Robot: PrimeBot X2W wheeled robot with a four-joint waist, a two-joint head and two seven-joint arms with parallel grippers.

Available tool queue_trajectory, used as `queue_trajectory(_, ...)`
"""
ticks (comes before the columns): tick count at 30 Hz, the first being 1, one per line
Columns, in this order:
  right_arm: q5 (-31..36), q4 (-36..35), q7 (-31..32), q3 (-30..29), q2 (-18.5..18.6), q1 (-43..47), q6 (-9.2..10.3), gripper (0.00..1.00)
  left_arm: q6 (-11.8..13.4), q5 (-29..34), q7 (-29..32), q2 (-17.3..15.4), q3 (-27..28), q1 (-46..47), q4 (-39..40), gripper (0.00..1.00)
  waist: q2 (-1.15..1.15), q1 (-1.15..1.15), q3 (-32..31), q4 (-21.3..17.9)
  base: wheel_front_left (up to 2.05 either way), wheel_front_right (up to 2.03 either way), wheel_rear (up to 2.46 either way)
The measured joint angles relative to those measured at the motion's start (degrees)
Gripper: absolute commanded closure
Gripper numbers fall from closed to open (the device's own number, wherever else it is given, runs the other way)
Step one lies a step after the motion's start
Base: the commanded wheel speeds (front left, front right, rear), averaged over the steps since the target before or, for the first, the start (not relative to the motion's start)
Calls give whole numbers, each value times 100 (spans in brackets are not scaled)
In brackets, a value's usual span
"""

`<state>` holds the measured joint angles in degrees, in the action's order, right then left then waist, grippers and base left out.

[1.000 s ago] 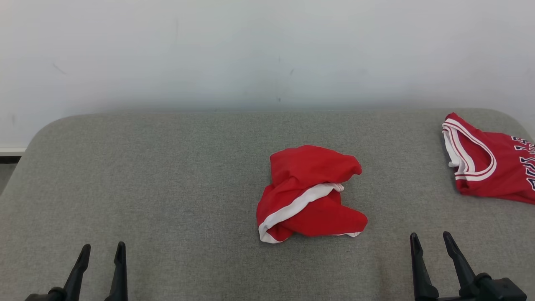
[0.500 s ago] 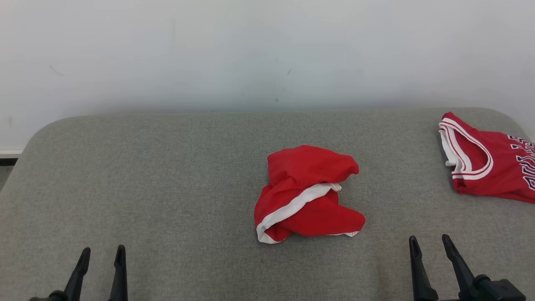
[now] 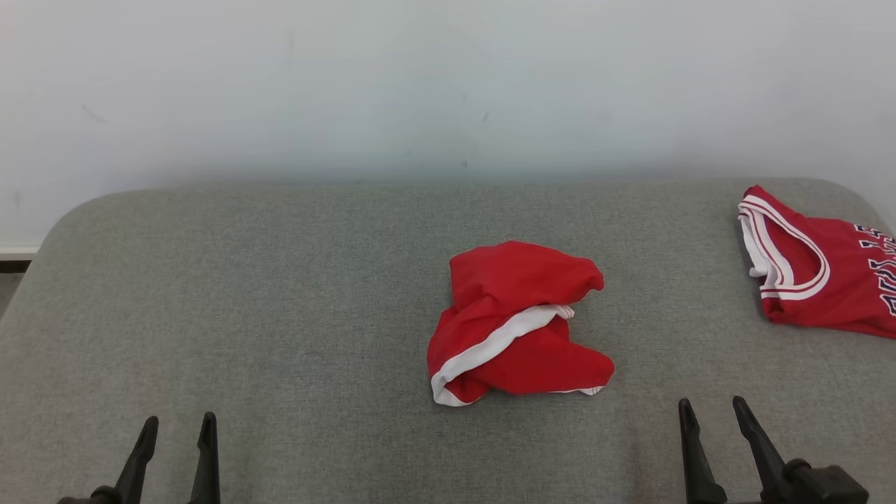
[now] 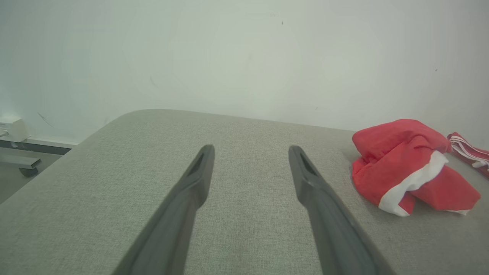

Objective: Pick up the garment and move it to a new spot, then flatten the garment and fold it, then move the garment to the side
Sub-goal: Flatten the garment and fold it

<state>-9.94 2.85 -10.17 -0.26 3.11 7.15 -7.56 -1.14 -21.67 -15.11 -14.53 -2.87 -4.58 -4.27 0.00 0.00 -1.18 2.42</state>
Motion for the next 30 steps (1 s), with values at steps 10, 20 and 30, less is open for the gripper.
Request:
queue_trajectory(10,-60,743,119,359,405,-986,0,0,-126,76,0,113,-118,202,-133,0,0,0,126,202,0,0,0)
queue_trajectory(20,-330,2152,233,592,706,-2380,0,0,-243,145,0,291,-187,528,-269,0,0,1,475,673,0,0,0)
queue_trajectory(30,-670,3931,176,815,795,-3385,0,0,-421,245,0,506,-204,833,-464,0,0,1,922,1225,0,0,0)
